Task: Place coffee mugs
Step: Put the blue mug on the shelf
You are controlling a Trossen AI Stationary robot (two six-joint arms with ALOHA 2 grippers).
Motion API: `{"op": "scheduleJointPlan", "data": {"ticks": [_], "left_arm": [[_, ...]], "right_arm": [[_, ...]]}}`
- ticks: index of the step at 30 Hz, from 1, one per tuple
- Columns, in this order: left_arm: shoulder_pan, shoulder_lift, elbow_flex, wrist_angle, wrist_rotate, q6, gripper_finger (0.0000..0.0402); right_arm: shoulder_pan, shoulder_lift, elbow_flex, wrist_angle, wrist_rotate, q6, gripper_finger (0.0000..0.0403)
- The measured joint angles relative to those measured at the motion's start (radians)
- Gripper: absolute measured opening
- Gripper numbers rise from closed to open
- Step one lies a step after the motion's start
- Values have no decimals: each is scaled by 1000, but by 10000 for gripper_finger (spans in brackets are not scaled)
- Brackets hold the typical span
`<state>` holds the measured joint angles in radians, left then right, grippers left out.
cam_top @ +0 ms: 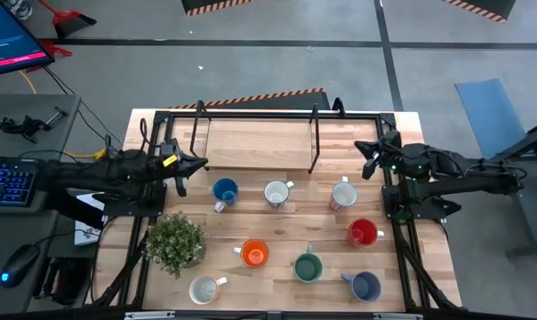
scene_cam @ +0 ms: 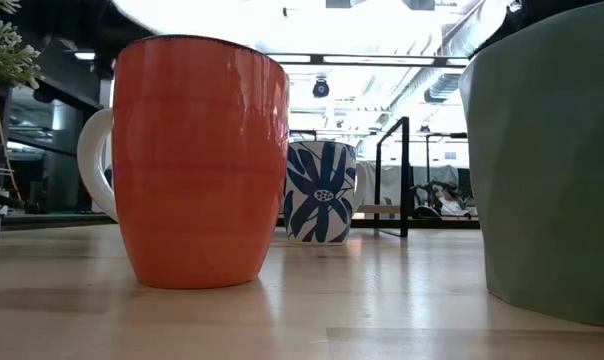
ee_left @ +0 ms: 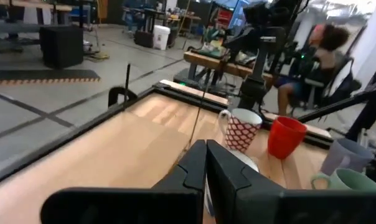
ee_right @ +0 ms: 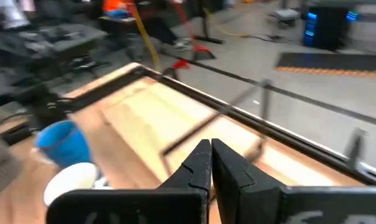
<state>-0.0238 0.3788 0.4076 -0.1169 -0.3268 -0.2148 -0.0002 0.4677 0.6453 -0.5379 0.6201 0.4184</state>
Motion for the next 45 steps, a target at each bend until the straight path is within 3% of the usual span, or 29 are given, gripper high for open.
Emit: {"op": "scheduleJointPlan", "data": {"ticks": [7,12,24,33,45], "left_arm": [[32,283,292,-241,50,67,8],[61,458,411,-411,58,110,35],[104,679,439,-439,240,113,127],[104,793,440,-447,249,132,172],[104,906,440,-507,180,223,175]], "right_arm": [[0,-46,10,-214,15,160,0],[0,-50,10,-301,3,238,0],[0,-49,10,-372,-37,237,0],[0,-49,10,-424,-55,237,0],[0,-49,10,-427,-56,237,0]]}}
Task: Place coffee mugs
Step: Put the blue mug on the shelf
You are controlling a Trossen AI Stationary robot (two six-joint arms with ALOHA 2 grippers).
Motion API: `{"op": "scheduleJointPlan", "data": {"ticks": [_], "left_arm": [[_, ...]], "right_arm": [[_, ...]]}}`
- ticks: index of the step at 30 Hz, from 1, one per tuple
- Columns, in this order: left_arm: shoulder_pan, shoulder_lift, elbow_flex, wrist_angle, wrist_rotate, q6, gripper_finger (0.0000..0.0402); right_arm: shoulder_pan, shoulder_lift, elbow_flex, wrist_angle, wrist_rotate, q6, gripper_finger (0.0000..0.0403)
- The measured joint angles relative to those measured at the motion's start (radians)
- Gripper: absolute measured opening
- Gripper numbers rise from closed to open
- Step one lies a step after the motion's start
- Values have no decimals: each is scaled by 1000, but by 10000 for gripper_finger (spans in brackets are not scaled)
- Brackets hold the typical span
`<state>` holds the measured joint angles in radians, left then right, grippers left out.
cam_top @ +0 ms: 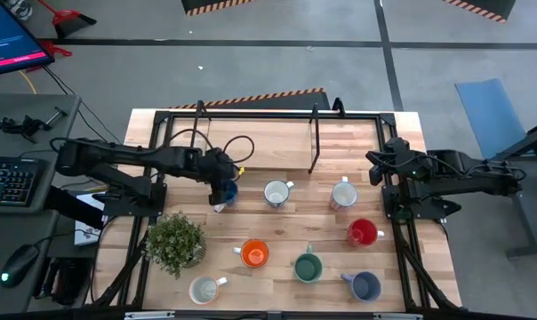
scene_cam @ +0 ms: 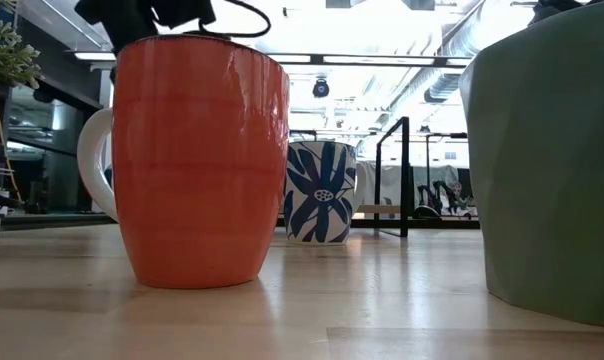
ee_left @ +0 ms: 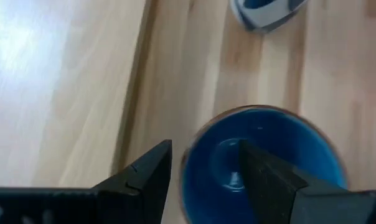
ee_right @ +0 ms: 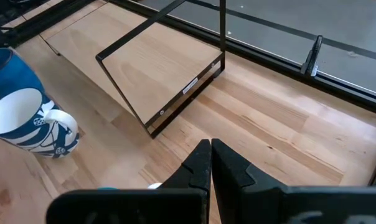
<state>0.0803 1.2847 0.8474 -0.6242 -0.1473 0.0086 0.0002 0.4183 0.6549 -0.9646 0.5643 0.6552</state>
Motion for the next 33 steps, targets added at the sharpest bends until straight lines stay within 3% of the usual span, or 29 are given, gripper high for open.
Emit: {"op": "scheduleJointPlan", "data": {"ticks": [7,27,33], "left_arm": [[6,45,22,-16,-31,24,175],[5,219,22,-32,7,21,173],[5,223,22,-34,7,22,124]], "right_arm": [[0,0,0,0,-23,0,0],[0,0,0,-4,-22,-1,0],[0,0,0,-4,-22,-6,0]]}}
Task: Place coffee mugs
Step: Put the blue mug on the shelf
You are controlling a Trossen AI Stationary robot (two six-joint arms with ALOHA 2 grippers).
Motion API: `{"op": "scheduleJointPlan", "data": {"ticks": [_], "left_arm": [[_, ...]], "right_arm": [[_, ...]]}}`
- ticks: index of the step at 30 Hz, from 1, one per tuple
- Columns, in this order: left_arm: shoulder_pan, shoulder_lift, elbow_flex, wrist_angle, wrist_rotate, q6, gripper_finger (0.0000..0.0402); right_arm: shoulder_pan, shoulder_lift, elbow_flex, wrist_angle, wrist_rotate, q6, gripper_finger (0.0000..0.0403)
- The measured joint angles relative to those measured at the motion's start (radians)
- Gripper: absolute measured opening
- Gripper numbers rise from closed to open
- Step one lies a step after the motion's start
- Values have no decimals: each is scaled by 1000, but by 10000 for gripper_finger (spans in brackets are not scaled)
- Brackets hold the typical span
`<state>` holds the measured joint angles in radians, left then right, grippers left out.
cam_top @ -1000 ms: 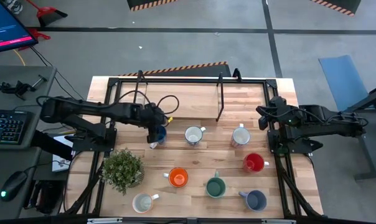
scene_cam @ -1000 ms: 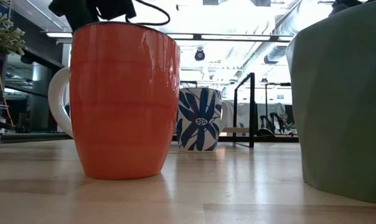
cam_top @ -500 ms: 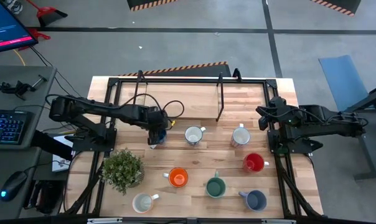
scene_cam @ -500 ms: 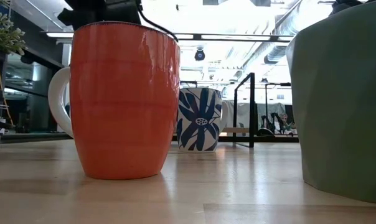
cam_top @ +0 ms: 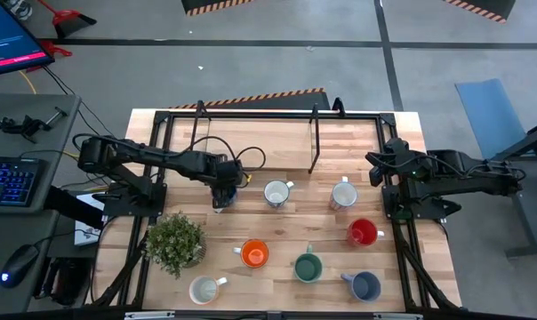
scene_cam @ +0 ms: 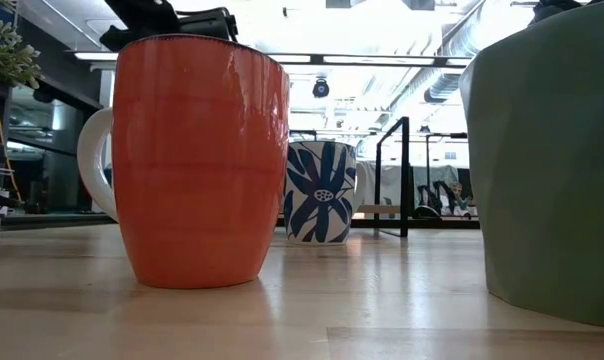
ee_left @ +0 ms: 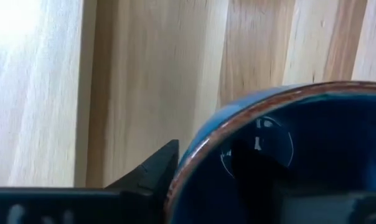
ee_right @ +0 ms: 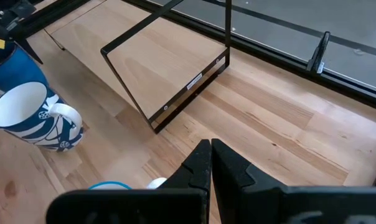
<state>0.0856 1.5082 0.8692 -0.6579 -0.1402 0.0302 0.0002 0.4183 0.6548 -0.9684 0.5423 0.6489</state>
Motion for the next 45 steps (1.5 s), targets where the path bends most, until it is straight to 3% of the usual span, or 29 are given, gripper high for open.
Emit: {"op": "scheduleJointPlan", "data": {"ticks": [5,7,14,24,27,32,45], "left_arm": [[0,-2,3,-1,7,-6,29],[1,-7,5,-4,21,-11,14],[13,2,59,-46,40,-47,6],[29,1,312,-251,55,55,5],[60,1,390,-321,11,93,5],[169,0,462,-345,-19,163,5],[513,80,465,-348,6,182,5]], "right_arm": [[0,0,0,-1,0,-2,0],[0,0,0,-1,0,-2,0],[0,0,0,-1,7,-2,0],[0,0,0,-1,7,-2,0],[0,0,0,-1,7,0,0],[0,0,0,10,7,7,0],[0,0,0,38,7,7,0]]}}
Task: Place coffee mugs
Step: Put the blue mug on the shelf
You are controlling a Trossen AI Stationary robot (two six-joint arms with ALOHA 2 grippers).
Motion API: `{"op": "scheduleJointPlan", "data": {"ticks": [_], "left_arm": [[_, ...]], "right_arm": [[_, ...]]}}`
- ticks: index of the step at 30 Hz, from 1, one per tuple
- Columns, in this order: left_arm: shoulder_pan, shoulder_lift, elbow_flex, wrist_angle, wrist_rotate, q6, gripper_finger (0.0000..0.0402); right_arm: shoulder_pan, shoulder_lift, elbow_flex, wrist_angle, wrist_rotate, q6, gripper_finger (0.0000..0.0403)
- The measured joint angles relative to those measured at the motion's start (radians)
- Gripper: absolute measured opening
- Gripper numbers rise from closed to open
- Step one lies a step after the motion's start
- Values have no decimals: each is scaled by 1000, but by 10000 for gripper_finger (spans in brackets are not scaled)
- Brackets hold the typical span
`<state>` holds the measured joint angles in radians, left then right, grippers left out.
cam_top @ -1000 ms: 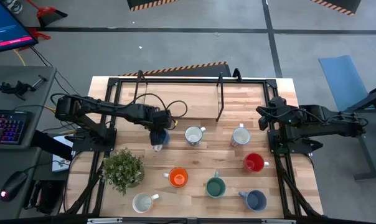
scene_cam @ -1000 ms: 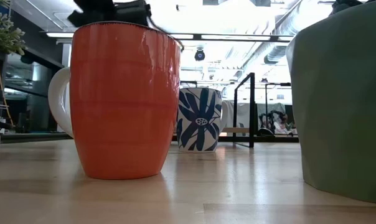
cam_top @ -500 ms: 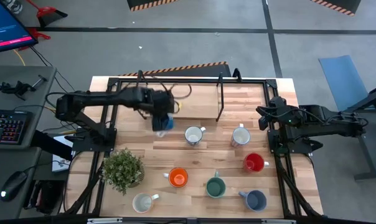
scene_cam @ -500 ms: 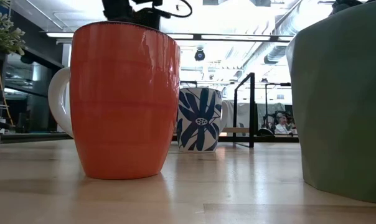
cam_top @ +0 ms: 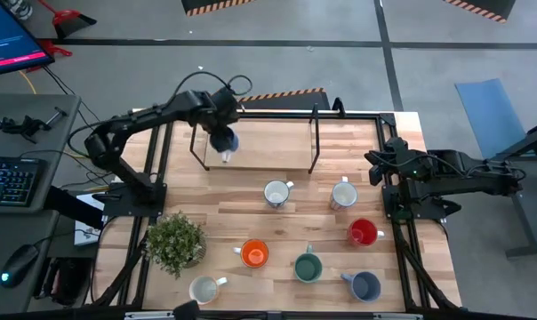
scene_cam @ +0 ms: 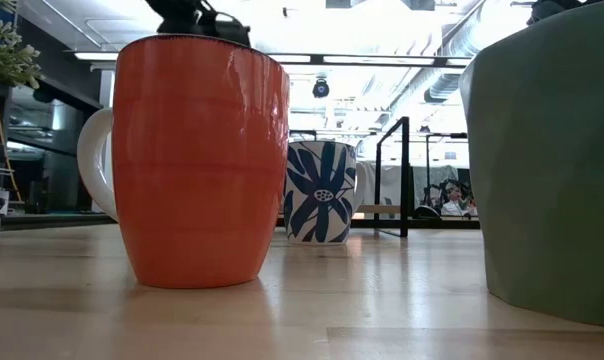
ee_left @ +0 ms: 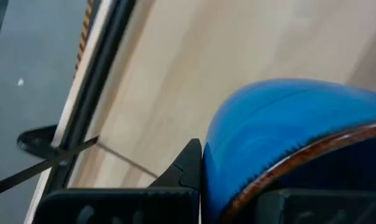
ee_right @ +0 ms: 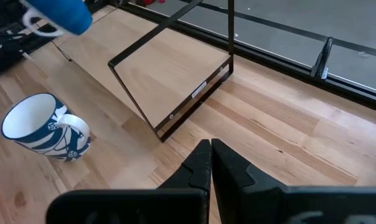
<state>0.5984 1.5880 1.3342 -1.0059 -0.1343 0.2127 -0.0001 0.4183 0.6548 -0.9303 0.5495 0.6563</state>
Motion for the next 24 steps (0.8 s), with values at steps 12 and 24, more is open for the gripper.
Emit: {"op": "scheduleJointPlan", "data": {"ticks": [12,24], "left_arm": [[88,124,0,16,2,-18,5],[123,133,51,-44,-2,-19,36]], "right_arm": [[0,0,0,10,0,1,0],[0,0,0,15,-3,2,0]]}}
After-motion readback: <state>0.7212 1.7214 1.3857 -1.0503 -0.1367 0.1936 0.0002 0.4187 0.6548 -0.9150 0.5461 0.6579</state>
